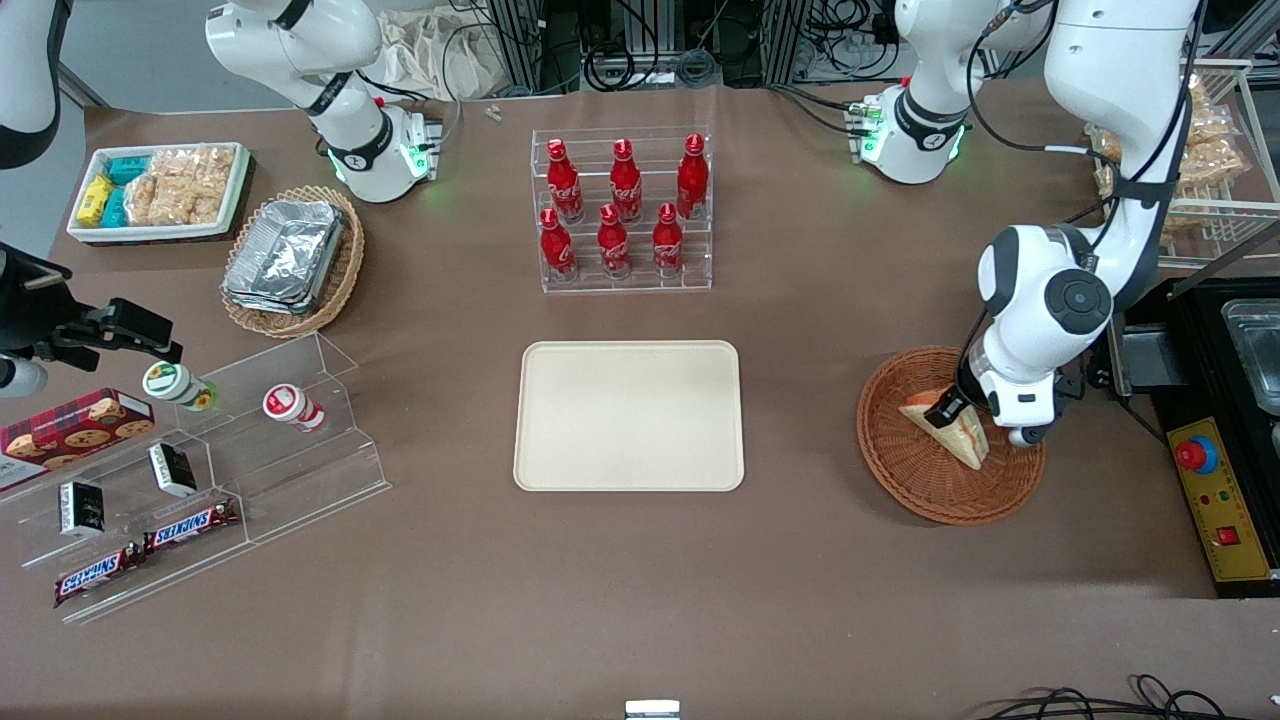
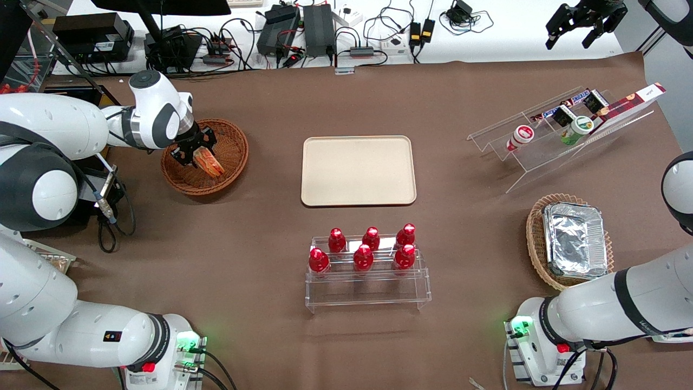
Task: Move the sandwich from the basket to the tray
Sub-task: 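Close the left gripper on the sandwich's upright edge, then lift the sandwich out of the basket with the left gripper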
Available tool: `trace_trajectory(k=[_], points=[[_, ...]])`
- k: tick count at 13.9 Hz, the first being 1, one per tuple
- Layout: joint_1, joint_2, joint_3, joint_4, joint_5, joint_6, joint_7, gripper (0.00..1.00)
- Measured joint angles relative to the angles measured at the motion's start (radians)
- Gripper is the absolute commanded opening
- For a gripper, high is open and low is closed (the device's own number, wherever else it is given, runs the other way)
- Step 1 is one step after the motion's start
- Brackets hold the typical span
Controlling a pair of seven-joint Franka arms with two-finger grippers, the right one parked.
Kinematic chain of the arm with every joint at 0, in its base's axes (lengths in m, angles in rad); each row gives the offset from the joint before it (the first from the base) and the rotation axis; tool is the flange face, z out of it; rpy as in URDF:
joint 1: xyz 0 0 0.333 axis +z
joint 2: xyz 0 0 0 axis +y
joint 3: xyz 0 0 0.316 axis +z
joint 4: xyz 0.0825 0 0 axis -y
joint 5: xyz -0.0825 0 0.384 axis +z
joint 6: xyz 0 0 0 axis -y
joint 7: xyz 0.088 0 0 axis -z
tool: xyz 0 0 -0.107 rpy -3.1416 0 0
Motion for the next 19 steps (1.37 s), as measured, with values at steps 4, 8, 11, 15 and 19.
trace_trajectory(k=[4, 8, 11, 15, 19], points=[[0.003, 0.003, 0.0, 0.014, 0.0, 0.002, 0.0, 0.0], [0.007, 0.002, 0.001, 0.129, 0.006, -0.177, 0.019, 0.0], [0.009, 0.002, 0.003, 0.313, 0.007, -0.423, 0.089, 0.0], [0.007, 0.001, 0.0, 0.638, 0.007, -0.783, 0.22, 0.0], [0.005, -0.002, -0.025, 0.837, 0.003, -0.935, 0.549, 0.0]])
